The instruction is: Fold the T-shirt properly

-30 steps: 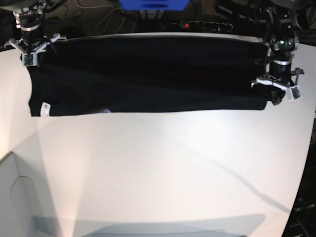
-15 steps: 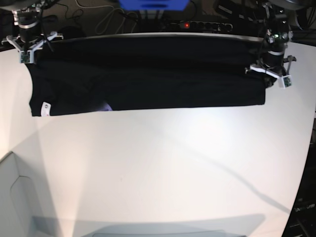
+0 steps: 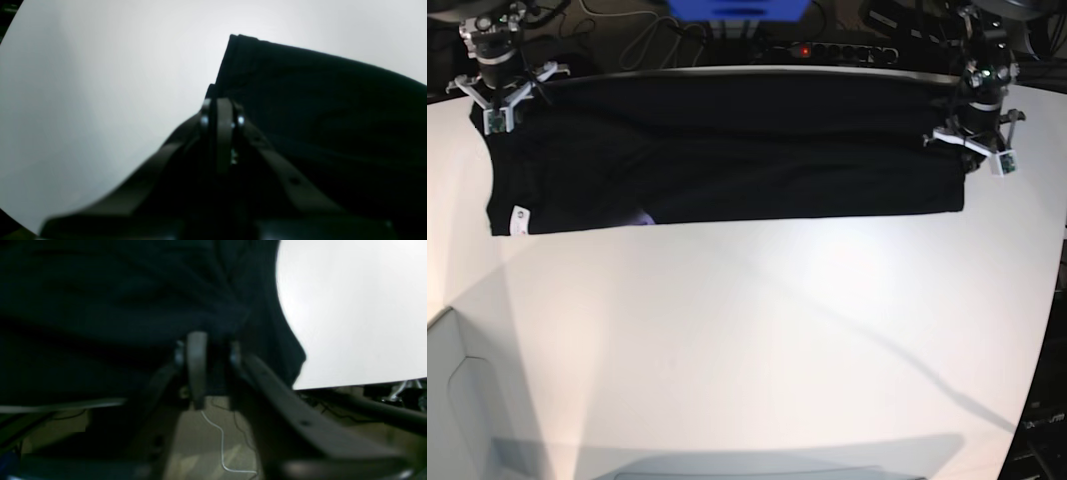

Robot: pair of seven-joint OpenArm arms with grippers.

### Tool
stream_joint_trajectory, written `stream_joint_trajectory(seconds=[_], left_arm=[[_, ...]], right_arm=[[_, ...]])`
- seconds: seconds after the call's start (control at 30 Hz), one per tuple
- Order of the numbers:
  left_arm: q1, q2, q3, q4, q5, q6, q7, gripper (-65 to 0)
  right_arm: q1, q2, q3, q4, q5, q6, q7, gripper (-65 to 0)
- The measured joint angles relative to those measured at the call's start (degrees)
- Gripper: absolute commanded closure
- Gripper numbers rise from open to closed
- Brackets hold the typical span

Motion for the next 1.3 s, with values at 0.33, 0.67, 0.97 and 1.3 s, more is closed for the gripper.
stream_joint_trajectory(seconds=[0.33,0.67,0.97,1.3], left_arm=[[1.8,0.1,0.0,-0.7,-0.2,0.0,0.2,-21.3],[1.7,0.1,0.0,-0.6,0.0,0.0,0.0,-31.2],[1.7,0.1,-0.3,-0.7,0.1,0.0,0.0,-31.2],[1.7,0.1,-0.3,-0.9,0.2,0.0,0.0,-31.2]], right_arm=[[4.4,0.0,1.7,0.4,0.1,0.0,0.2,-32.9],[11.0,0.1,-2.0,-2.8,0.1,0.0,0.2,-32.9],[14.1,1.7,-3.3,-12.0,-3.4,0.0,0.0,-32.7],[15.1,3.1,-3.4,-14.1,-4.2,0.0,-0.1,0.0]])
